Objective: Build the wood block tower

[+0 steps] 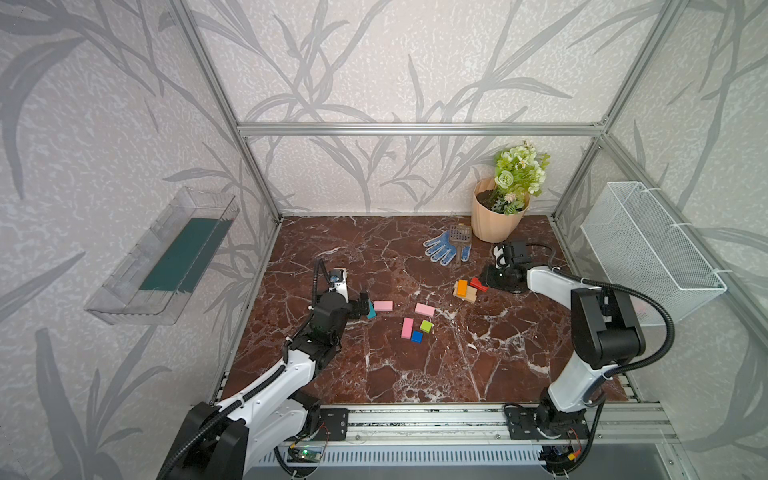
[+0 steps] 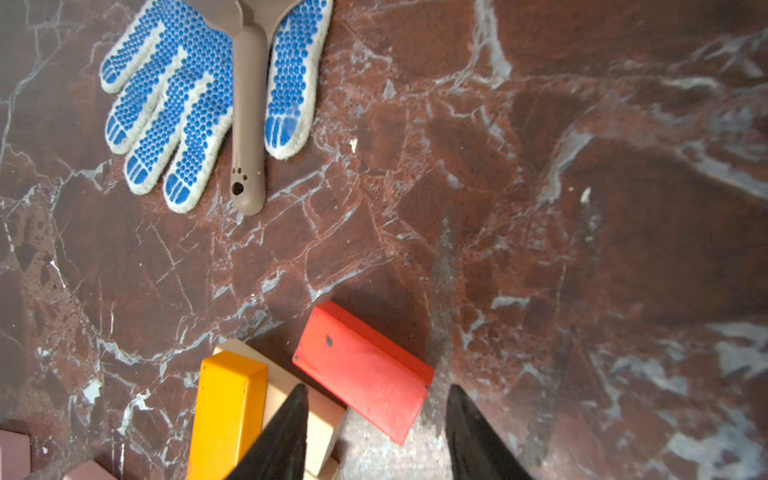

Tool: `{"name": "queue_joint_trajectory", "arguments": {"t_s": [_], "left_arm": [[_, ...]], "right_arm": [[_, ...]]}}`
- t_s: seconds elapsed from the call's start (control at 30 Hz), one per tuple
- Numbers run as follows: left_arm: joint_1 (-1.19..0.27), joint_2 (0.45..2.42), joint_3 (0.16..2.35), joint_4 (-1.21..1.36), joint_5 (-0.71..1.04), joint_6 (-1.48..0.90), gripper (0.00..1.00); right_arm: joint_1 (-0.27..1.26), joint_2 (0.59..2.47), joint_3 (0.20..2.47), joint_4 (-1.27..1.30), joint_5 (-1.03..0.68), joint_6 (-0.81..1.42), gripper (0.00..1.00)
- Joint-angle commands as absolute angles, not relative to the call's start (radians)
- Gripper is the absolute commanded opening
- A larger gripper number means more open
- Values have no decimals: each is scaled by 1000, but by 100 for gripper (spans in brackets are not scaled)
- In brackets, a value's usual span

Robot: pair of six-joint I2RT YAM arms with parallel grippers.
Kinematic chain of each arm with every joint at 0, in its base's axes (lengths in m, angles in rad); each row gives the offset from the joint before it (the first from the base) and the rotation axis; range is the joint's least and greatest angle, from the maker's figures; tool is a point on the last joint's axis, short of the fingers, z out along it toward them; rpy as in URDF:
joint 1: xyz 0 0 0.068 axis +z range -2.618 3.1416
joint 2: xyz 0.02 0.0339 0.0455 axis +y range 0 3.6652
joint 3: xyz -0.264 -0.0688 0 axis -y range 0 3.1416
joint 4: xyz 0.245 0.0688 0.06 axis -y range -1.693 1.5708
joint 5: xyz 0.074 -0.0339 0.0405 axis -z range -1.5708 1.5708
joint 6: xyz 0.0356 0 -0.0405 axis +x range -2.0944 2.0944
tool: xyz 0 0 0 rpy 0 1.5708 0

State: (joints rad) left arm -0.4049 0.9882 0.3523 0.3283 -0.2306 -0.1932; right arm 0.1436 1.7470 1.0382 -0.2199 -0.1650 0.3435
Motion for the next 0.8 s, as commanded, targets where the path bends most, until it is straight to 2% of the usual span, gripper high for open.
{"name": "queue_joint_trajectory", "arguments": {"t_s": [0.0, 0.13, 0.2, 0.33, 0.37, 0.53, 0.77], "left_arm": [[-408, 944, 391, 244, -284, -196, 99], [-405, 820, 507, -95, -617, -434, 99], [-402, 731, 500, -150, -674, -510, 99], [-399, 583, 458, -64, -445, -366, 99], [-399, 576, 470, -81, -437, -374, 99], [-399, 644, 562, -242, -525, -534, 99], [-399, 778, 594, -153, -308, -522, 99]], "right_arm": [[172, 1691, 1034, -304, -111, 311, 53], [202, 1670, 1043, -364, -29, 299, 57], [204, 1692, 1063, -393, -11, 301, 59], [208, 1755, 1115, -434, -1, 301, 61], [209, 1764, 1123, -441, 1, 301, 62], [213, 1811, 1154, -465, 9, 290, 63], [219, 1882, 1231, -524, 16, 285, 63]]}}
